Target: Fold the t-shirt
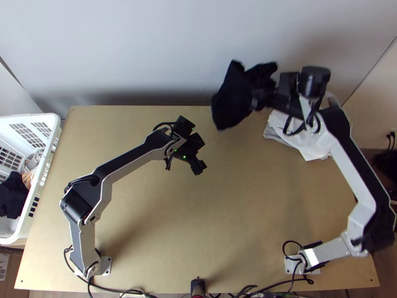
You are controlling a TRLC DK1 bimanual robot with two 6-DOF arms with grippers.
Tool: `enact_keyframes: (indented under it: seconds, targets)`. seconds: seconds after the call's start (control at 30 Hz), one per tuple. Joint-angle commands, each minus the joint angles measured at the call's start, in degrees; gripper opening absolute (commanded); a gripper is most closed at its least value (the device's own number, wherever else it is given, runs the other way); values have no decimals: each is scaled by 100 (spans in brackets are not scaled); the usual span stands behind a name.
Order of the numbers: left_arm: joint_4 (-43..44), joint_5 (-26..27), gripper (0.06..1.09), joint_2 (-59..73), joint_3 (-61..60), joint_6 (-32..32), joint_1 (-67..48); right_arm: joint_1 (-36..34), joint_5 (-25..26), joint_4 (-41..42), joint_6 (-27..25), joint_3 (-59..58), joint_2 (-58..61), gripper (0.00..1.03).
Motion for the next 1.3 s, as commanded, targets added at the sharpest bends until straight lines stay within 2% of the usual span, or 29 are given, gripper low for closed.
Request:
enact_keyframes:
  seconds: [0.0, 0.17, 0.47, 0.83, 1.27]
  targets:
    - [2, 3, 104, -51, -59, 0, 2, -690, 238, -3, 143, 1180, 815, 3]
    - [2, 3, 104, -68, -76, 0, 10, -1129, 432, -206, 257, 1540, 1149, 3]
    - [2, 3, 104, -156, -85, 27, 72, -1674, 704, -381, 371, 1417, 1228, 3]
    - [2, 3, 104, -270, -191, 53, 151, -1999, 792, -540, 618, 547, 710, 3]
    - [11, 3, 104, -288, -155, 88, 195, -2834, 845, -1208, 442, -332, 182, 3]
